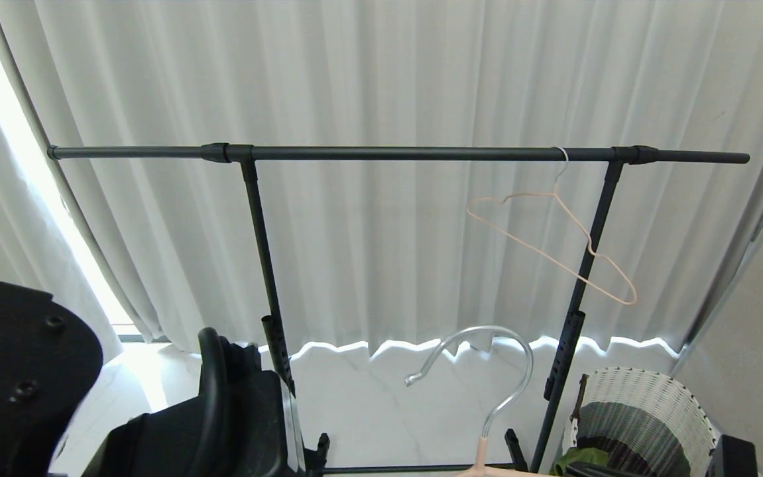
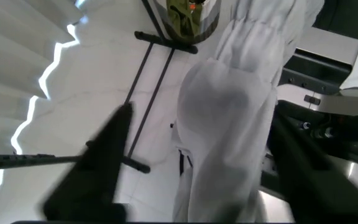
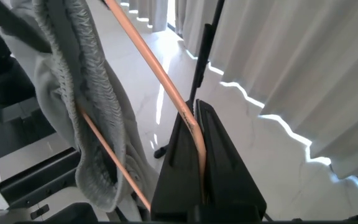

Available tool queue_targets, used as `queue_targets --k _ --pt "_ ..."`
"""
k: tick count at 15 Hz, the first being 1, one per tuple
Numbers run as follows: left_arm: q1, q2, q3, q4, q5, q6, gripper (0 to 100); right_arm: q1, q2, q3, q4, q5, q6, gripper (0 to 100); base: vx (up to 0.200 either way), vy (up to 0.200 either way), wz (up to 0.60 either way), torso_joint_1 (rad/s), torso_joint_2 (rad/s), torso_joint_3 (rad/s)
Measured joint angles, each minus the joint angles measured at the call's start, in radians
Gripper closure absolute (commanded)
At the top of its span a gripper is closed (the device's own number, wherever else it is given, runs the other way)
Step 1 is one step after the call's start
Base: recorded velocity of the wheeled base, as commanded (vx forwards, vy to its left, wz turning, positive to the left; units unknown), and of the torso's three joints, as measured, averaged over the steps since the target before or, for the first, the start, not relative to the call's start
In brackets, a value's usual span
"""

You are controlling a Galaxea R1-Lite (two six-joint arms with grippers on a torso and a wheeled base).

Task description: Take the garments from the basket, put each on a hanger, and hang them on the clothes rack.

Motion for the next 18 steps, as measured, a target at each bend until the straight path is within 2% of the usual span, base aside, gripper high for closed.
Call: queue_targets --k 4,8,9,18 --pt "0.000 0.006 0.002 0.000 0.005 0.000 100 0.006 0.000 -0.018 0.002 -0.003 0.000 100 0.000 0.000 0.00 0.000 0.00 0.000" --pt "0.000 0.005 0.011 -0.002 0.046 -0.001 100 0.007 -0.003 -0.019 0.001 -0.002 0.003 100 0.000 0.000 0.00 0.000 0.00 0.000" --pt "0.000 0.003 0.016 -0.003 0.057 -0.001 100 0.007 -0.005 -0.019 0.001 -0.002 0.003 0 0.000 0.000 0.00 0.000 0.00 0.000" --pt "0.000 -0.043 0.061 0.002 0.138 -0.004 100 -0.030 -0.025 -0.010 0.000 -0.004 0.002 0 0.000 0.000 0.00 0.000 0.00 0.000"
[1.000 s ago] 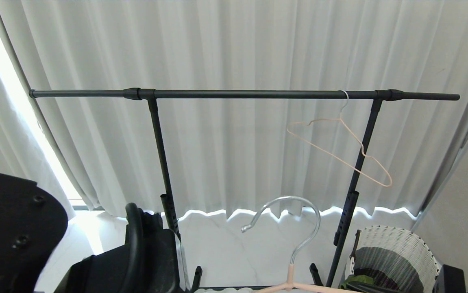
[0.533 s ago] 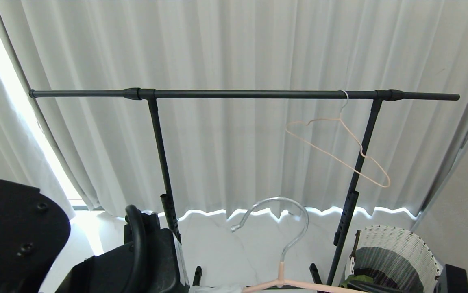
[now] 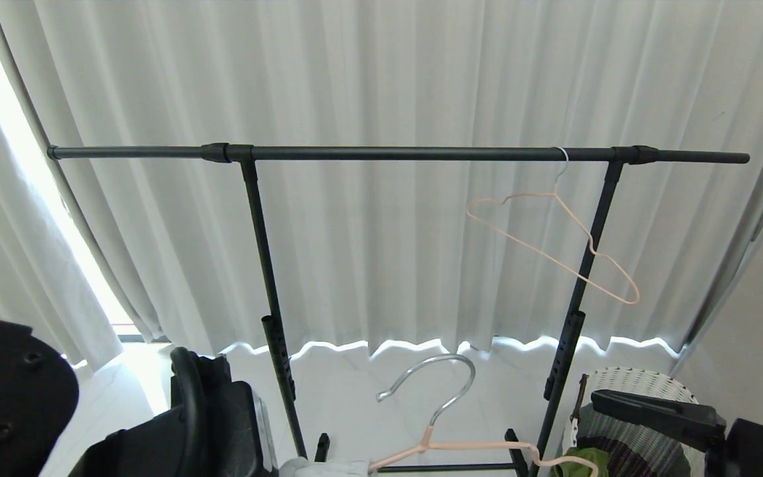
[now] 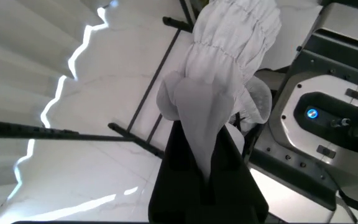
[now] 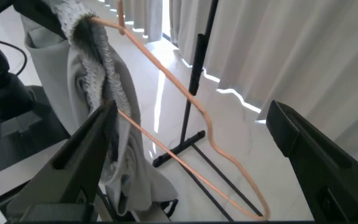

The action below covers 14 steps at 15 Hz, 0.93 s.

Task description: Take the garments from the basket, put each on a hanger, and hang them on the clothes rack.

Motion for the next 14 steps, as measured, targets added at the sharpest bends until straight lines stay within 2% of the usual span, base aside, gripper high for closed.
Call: queue_targets --k 3,6,9,11,14 --pt "0.007 -0.020 0.012 -0.030 0.009 0.000 100 -0.003 -0.001 0.000 0.001 0.005 0.000 0 0.000 0.000 0.00 0.000 0.00 0.000" --pt "0.077 -0.017 0.014 -0.120 0.075 -0.009 100 -0.003 0.001 -0.003 0.005 0.015 -0.001 0 0.000 0.000 0.00 0.000 0.00 0.000" --pt "0.127 -0.009 0.011 -0.216 0.115 -0.077 100 -0.002 0.022 -0.006 0.010 0.031 0.010 0 0.000 0.000 0.00 0.000 0.00 0.000" --pt "0.133 -0.010 -0.005 -0.267 0.117 -0.133 100 -0.003 0.064 -0.013 0.015 0.032 0.058 0 0.000 0.000 0.00 0.000 0.00 0.000" --pt "0.135 -0.012 -0.034 -0.329 0.115 -0.159 100 -0.007 0.163 -0.052 0.016 0.031 0.209 0 0.000 0.000 0.00 0.000 0.00 0.000"
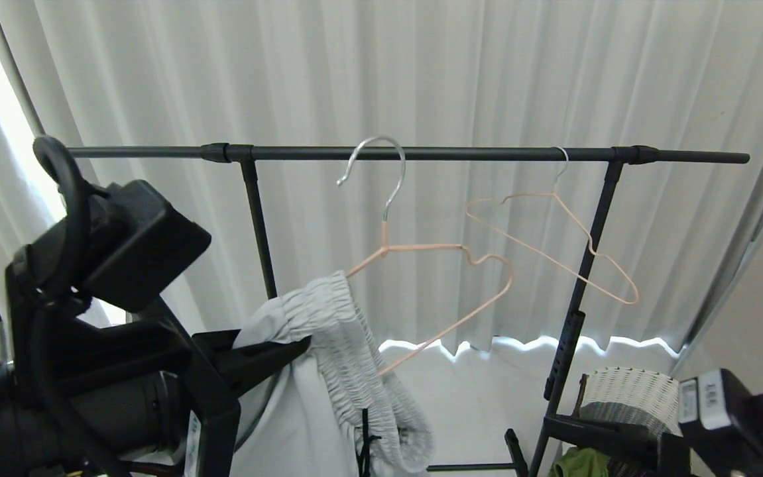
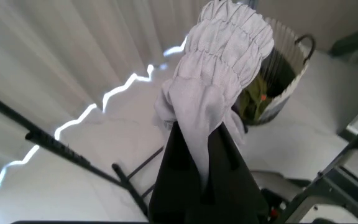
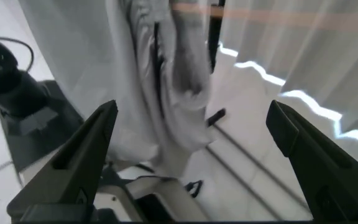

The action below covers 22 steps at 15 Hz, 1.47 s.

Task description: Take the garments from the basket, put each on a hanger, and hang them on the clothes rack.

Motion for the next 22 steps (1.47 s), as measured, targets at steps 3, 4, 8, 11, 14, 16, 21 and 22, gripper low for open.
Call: queue_targets --k 3,4,8,11,14,16,21,22 --pt "0.000 -0.001 -0.008 -0.046 -0.001 -0.001 100 -0.066 0.130 -0.075 0.000 0.000 0.096 0 0.000 0.000 0.00 0.000 0.00 0.000" --pt "0.000 -0.001 -0.009 -0.053 -0.002 -0.001 100 -0.103 0.167 -0.096 0.000 0.000 0.107 0 0.000 0.000 0.00 0.000 0.00 0.000" --pt "-0.001 -0.001 -0.019 -0.066 -0.005 0.000 100 -0.185 0.277 -0.143 0.000 0.000 0.141 0 0.000 0.000 0.00 0.000 0.00 0.000" --pt "-0.001 0.000 -0.036 -0.065 -0.006 0.000 100 -0.170 0.318 -0.146 -0.001 -0.004 0.136 0 0.000 0.000 0.00 0.000 0.00 0.000" --pt "-0.002 0.000 -0.050 -0.066 -0.006 0.002 100 -0.177 0.354 -0.129 -0.001 -0.052 0.136 0 0.000 0.000 0.00 0.000 0.00 0.000" --pt "0.000 0.000 -0.051 -0.065 -0.004 0.006 100 -0.206 0.373 -0.105 -0.001 -0.103 0.136 0 0.000 0.000 0.00 0.000 0.00 0.000" --pt "0.002 0.002 -0.031 -0.063 -0.002 0.018 100 -0.323 0.366 -0.087 -0.005 -0.139 0.111 100 0.000 0.000 0.00 0.000 0.00 0.000" --pt "0.003 0.001 -0.018 -0.064 -0.002 0.037 100 -0.351 0.359 -0.087 -0.005 -0.139 0.096 100 0.000 0.000 0.00 0.000 0.00 0.000"
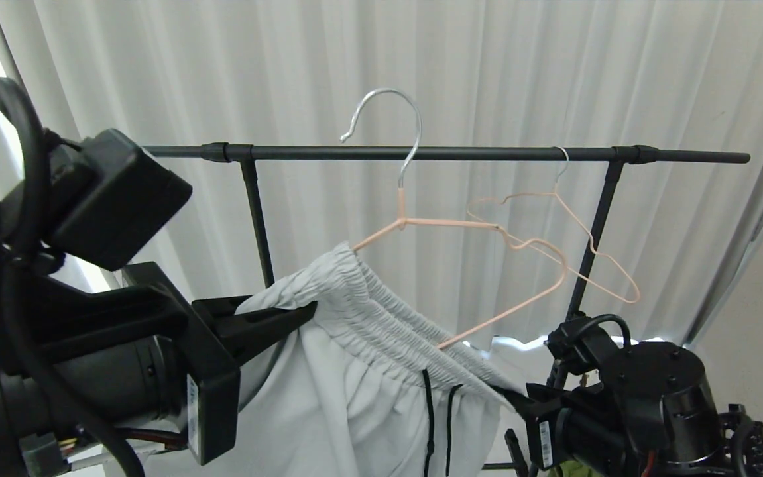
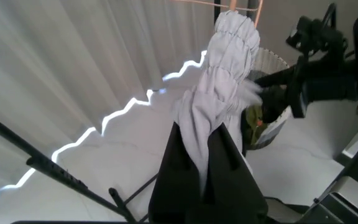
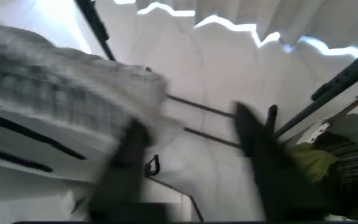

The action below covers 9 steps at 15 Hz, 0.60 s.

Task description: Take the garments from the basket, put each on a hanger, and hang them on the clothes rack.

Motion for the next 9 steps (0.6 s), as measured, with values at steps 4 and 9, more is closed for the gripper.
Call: queue_targets --k 4,9 --pt "-0.001 -0.016 0.082 -0.001 -0.005 0.080 100 -0.181 -0.036 -0.007 -0.014 0.008 -0.092 100 0.000 0.000 0.00 0.000 0.00 0.000" --pt "-0.001 -0.045 0.170 -0.003 -0.022 0.170 100 -0.302 -0.095 -0.010 -0.016 0.064 -0.141 100 0.000 0.000 0.00 0.000 0.00 0.000"
